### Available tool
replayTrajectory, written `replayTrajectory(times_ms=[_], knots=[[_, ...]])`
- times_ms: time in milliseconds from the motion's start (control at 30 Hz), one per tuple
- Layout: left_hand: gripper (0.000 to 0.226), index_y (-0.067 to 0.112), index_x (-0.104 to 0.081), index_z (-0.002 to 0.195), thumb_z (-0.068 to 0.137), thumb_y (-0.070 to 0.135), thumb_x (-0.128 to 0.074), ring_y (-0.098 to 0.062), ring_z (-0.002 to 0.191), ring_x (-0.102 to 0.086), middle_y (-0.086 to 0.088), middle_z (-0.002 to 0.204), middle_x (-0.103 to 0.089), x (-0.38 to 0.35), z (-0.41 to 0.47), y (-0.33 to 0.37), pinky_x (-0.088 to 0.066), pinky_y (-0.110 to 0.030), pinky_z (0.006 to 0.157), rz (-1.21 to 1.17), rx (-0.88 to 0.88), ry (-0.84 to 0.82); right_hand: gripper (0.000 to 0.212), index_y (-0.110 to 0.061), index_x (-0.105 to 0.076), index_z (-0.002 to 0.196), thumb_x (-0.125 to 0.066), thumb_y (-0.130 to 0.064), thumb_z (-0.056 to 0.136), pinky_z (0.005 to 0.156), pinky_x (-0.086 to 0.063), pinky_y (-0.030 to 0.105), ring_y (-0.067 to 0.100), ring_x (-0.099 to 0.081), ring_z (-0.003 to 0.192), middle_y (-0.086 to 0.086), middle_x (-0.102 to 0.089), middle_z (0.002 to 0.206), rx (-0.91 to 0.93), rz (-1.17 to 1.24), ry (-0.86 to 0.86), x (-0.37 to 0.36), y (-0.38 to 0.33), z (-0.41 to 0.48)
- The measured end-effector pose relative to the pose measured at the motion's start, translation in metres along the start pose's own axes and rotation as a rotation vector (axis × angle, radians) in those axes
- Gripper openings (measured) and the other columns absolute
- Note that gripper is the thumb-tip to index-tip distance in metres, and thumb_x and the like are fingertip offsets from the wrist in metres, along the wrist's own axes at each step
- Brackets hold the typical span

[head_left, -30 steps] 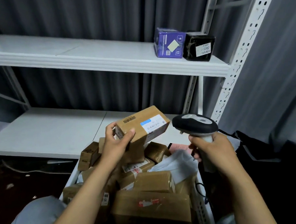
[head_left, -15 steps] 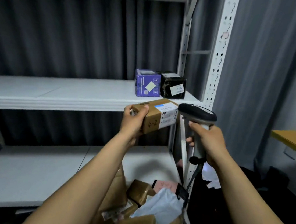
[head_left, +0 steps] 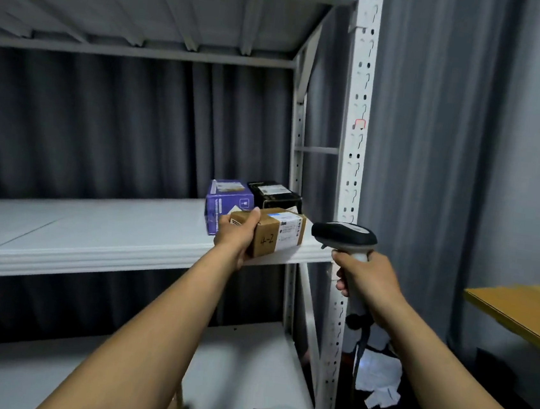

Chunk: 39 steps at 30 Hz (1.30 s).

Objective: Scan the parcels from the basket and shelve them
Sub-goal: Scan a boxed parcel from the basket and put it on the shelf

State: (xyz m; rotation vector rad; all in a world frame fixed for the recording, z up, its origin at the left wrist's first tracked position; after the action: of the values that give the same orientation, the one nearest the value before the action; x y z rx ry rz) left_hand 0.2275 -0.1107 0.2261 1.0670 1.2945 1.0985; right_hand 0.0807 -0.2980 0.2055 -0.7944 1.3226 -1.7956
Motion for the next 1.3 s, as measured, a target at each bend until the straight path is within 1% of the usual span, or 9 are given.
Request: replayTrajectory(times_ms=[133,200,333,433,567,767,1000,1167,1300], knots=[[0.083,0.029,-0.042,0.12,0.053,0.068,-0.073,-0.032,0.101,-0.065,-0.009,0.12,-0.06,-0.015,0.034,-0.01,-0.058,-0.053,0.076,0.053,0.001,-0.005,0.015,-0.007,-0.062,0.083,-0.068,-0.019,0.088,0.049,-0.047,0.029,0.02,-0.056,0.048,0.007,-0.057,0.058,0.004,-0.026,-0.038,0.002,0.005,0.009],[0.095,0.023,-0.045,0.125,0.049,0.077,-0.063,-0.033,0.108,-0.061,-0.009,0.125,-0.061,-0.016,0.038,-0.006,-0.055,-0.047,0.089,0.145,-0.024,0.051,0.016,-0.006,-0.061,0.083,-0.068,-0.019,0.088,0.05,-0.047,0.029,0.02,-0.056,0.048,0.007,-0.057,0.058,-0.006,-0.029,-0.047,0.002,0.009,0.012],[0.077,0.005,-0.033,0.145,0.091,0.058,-0.049,-0.034,0.134,-0.04,-0.017,0.144,-0.045,-0.01,0.026,0.007,-0.035,-0.038,0.106,0.432,-0.215,0.186,0.016,-0.006,-0.062,0.085,-0.069,-0.02,0.088,0.051,-0.048,0.03,0.021,-0.057,0.048,0.007,-0.058,0.057,-0.015,-0.036,-0.05,0.003,0.016,0.019],[0.08,0.013,-0.028,0.149,0.088,0.055,-0.057,-0.032,0.138,-0.033,-0.017,0.15,-0.035,-0.008,0.017,0.002,-0.03,-0.036,0.11,0.628,-0.392,0.096,0.015,-0.006,-0.063,0.086,-0.069,-0.02,0.087,0.052,-0.049,0.03,0.021,-0.058,0.05,0.007,-0.059,0.059,-0.003,-0.049,-0.056,0.005,0.017,0.022],[0.074,0.026,-0.039,0.144,0.079,0.035,-0.075,-0.032,0.138,-0.03,-0.012,0.152,-0.024,-0.008,0.015,-0.008,-0.028,-0.036,0.114,0.955,-0.598,-0.084,0.017,-0.003,-0.064,0.091,-0.069,-0.019,0.086,0.051,-0.048,0.03,0.022,-0.059,0.05,0.008,-0.06,0.061,0.019,-0.071,-0.033,0.004,0.013,0.027],[0.06,0.029,-0.048,0.139,0.083,0.036,-0.07,-0.027,0.128,-0.032,-0.006,0.134,-0.04,-0.027,0.016,-0.001,-0.027,-0.034,0.11,1.286,-0.868,-0.094,0.019,0.0,-0.064,0.092,-0.069,-0.018,0.086,0.05,-0.049,0.03,0.02,-0.057,0.047,0.008,-0.06,0.062,0.041,-0.069,0.005,0.005,0.009,0.032],[0.053,0.023,-0.042,0.144,0.094,0.035,-0.056,-0.027,0.128,-0.043,-0.005,0.143,-0.044,-0.064,0.03,0.007,-0.035,-0.034,0.105,1.377,-0.882,-0.235,0.015,-0.001,-0.063,0.089,-0.068,-0.015,0.085,0.051,-0.051,0.031,0.02,-0.056,0.046,0.007,-0.059,0.06,0.012,-0.086,0.036,0.014,0.016,0.043],[0.055,0.025,-0.041,0.142,0.093,0.046,-0.053,-0.028,0.123,-0.045,-0.008,0.134,-0.049,-0.072,0.043,0.005,-0.041,-0.04,0.098,1.501,-0.804,-0.134,0.012,-0.005,-0.063,0.086,-0.069,-0.016,0.085,0.048,-0.05,0.029,0.019,-0.056,0.044,0.007,-0.06,0.059,0.016,-0.11,0.024,0.012,0.022,0.051],[0.054,0.028,-0.047,0.135,0.086,0.051,-0.057,-0.03,0.117,-0.045,-0.01,0.124,-0.044,-0.065,0.041,0.004,-0.035,-0.043,0.1,1.532,-0.81,-0.007,0.012,-0.007,-0.063,0.083,-0.069,-0.017,0.084,0.048,-0.05,0.029,0.02,-0.057,0.045,0.008,-0.061,0.061,0.016,-0.143,0.013,0.01,0.027,0.057]])
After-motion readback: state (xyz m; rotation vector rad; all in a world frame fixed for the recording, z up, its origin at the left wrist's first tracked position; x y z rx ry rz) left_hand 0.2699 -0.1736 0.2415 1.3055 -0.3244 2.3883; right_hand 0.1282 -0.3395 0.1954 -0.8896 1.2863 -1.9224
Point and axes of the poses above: each hand's wrist, its own z-axis towards the middle knuckle, its own x-axis out of the back of the hand, y = z × x, the point moved 2 cm from there along z, towards the middle knuckle
